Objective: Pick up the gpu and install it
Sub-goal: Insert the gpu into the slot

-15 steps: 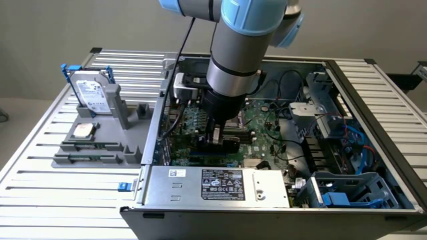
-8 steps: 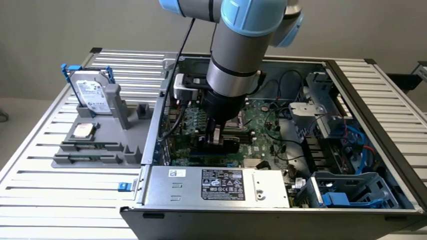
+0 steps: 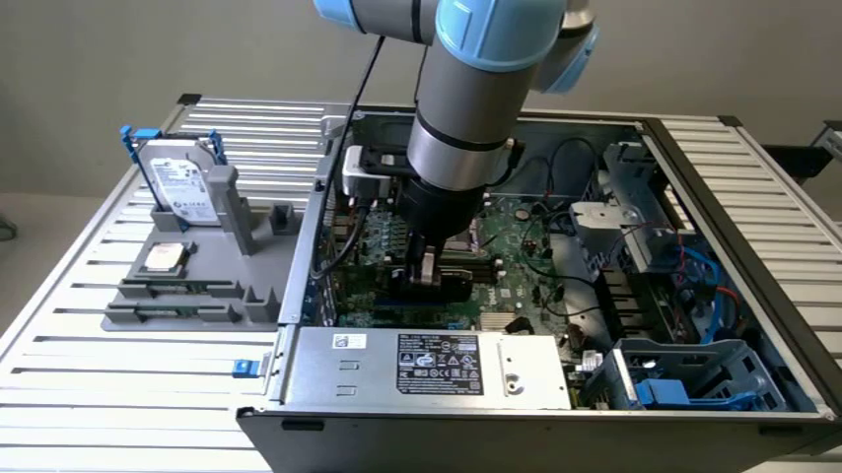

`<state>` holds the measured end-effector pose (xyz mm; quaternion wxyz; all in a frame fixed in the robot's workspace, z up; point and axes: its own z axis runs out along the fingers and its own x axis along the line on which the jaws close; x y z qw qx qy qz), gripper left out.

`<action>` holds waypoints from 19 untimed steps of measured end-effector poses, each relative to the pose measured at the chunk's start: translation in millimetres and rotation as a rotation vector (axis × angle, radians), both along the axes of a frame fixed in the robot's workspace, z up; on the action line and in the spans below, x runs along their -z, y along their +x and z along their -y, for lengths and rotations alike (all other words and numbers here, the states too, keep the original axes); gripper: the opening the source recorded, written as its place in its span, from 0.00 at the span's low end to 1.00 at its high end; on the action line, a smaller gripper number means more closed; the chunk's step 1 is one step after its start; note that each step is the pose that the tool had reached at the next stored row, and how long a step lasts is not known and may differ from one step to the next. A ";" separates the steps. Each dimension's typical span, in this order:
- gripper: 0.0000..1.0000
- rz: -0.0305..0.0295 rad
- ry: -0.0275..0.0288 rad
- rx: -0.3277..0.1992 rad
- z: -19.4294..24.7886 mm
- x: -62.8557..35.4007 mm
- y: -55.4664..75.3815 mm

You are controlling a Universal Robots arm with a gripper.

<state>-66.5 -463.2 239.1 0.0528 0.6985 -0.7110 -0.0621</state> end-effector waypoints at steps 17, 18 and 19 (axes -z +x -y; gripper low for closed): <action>0.59 0.0000 -0.0013 -0.003 -0.9 -3.0 -1.0; 0.59 0.0000 -0.0013 -0.003 -0.8 -4.9 -1.1; 0.59 0.0000 -0.0013 -0.003 -0.8 -7.0 -1.1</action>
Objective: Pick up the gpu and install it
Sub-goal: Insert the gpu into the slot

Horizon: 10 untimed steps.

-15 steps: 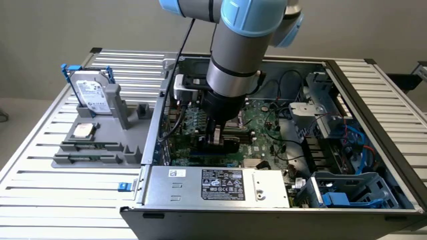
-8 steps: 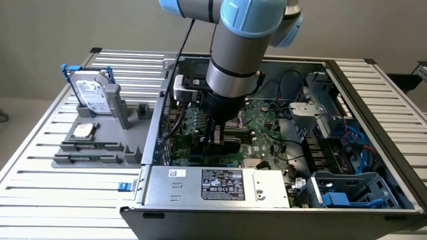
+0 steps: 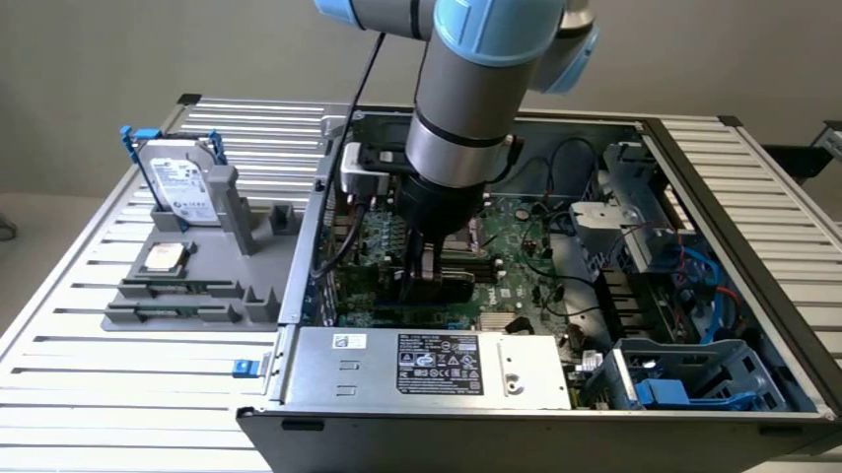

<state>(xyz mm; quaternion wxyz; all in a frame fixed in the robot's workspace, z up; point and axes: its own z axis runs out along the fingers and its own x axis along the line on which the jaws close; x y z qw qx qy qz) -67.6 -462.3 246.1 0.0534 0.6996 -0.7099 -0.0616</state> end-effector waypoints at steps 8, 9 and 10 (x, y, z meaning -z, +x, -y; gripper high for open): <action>0.59 -0.0001 0.0000 0.000 0.0 -28.8 -0.3; 0.59 -0.0001 -0.0002 0.000 0.0 -29.9 -0.3; 0.59 0.0000 -0.0003 0.000 0.0 -30.0 -0.4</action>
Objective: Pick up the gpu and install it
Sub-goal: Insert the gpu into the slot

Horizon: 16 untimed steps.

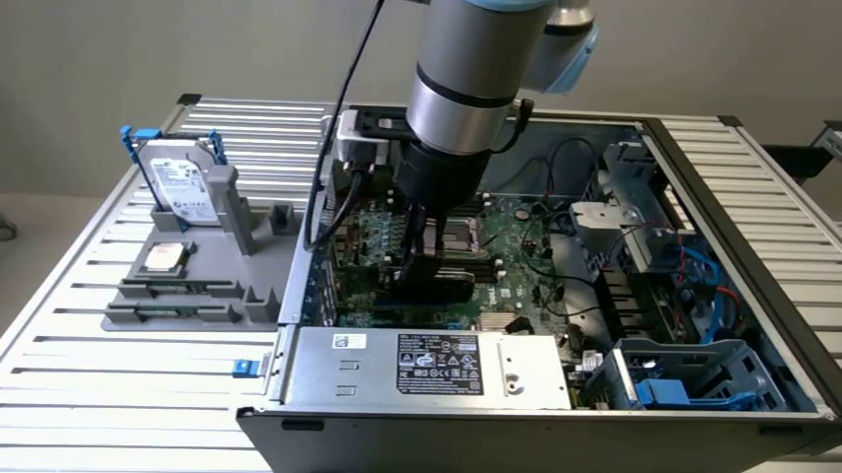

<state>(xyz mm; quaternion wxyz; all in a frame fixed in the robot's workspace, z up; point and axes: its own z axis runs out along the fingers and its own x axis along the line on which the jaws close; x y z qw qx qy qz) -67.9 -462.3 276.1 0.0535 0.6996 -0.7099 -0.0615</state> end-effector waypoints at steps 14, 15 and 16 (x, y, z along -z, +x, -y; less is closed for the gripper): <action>0.59 0.0207 -0.0067 -0.035 -0.1 0.3 0.0; 0.59 0.0269 -0.0066 -0.042 0.0 0.9 0.0; 0.59 0.0331 -0.0068 -0.050 0.0 1.4 -0.1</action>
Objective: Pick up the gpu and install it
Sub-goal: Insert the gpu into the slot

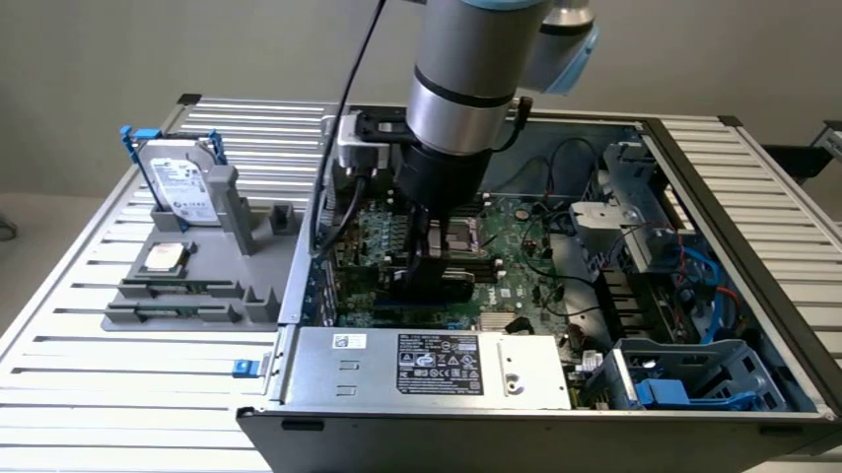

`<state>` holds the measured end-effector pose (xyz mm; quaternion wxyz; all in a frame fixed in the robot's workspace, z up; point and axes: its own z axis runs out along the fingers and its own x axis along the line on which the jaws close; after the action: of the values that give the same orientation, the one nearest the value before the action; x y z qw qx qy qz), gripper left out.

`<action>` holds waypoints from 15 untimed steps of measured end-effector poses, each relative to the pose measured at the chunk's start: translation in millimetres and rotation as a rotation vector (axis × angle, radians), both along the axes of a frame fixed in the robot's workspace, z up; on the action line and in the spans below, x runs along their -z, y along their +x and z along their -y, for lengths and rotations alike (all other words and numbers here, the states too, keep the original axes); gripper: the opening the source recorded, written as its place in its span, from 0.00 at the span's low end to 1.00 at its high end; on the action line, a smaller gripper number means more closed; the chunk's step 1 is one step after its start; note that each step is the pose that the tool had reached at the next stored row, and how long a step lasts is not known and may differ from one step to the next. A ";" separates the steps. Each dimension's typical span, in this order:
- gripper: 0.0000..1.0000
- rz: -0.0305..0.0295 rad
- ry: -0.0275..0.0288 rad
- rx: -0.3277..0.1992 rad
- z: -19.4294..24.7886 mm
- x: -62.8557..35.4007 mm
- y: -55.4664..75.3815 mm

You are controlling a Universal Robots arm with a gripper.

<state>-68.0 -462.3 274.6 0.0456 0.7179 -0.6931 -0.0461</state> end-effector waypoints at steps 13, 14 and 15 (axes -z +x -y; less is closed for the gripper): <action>0.59 0.0286 0.0002 -0.066 -0.6 11.8 -9.0; 0.59 0.0291 0.0001 -0.066 -0.8 12.3 -9.8; 0.59 0.0300 0.0001 -0.066 -0.9 12.8 -10.7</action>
<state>-78.7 -461.4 261.9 0.0367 0.7410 -0.6696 -0.0338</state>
